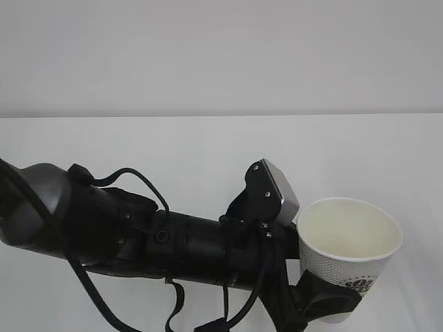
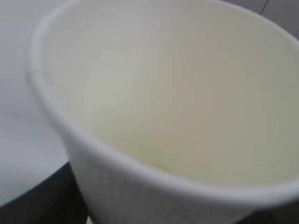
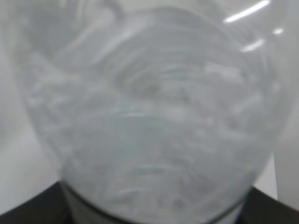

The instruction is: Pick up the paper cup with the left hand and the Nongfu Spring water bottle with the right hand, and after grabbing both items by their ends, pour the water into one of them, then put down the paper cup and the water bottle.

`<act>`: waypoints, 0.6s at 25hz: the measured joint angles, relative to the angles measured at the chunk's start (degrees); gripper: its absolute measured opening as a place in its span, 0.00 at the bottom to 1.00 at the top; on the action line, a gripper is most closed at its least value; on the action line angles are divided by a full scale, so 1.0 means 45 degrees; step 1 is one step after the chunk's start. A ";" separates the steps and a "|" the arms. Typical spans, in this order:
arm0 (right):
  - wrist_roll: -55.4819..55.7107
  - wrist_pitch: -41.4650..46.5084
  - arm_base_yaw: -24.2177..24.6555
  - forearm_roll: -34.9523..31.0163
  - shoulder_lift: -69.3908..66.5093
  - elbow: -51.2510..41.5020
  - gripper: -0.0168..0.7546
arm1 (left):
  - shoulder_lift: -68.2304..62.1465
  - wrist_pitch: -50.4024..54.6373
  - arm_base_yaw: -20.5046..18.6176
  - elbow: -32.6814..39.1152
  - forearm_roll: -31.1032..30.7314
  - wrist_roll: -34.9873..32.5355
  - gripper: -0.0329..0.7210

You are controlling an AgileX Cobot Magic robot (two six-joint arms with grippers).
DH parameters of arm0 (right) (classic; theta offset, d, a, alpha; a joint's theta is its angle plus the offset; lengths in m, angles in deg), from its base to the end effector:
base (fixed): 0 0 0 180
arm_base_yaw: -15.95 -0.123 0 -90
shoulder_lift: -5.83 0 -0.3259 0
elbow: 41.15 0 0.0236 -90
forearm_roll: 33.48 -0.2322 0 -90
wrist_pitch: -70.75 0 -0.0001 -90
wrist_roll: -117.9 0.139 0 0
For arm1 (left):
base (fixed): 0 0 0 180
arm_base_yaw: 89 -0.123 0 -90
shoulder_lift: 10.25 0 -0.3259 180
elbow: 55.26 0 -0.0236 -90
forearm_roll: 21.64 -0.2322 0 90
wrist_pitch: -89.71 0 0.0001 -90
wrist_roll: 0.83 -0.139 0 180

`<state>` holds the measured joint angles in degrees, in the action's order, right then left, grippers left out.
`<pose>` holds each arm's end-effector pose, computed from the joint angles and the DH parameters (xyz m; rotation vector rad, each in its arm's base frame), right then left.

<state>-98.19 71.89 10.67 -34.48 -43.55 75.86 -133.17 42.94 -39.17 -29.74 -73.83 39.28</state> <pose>0.1384 0.0128 0.2483 -0.6892 1.8740 -0.3363 0.2108 -0.3737 0.1624 1.2719 1.6932 -1.1394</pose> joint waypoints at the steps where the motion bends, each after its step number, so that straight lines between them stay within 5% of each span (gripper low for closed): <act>1: -0.0104 0.0024 0.0000 0.0000 0.0000 0.0000 0.55 | 0.0000 -0.0019 0.0000 0.0000 0.0000 0.0000 0.77; 15: -0.3008 0.0020 0.0000 0.0029 0.0000 0.0000 0.55 | 0.0000 -0.0360 0.0000 0.0000 -0.0762 0.0000 0.77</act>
<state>-111.72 71.97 10.67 -34.35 -43.55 75.86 -133.17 41.32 -39.17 -29.74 -77.26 39.28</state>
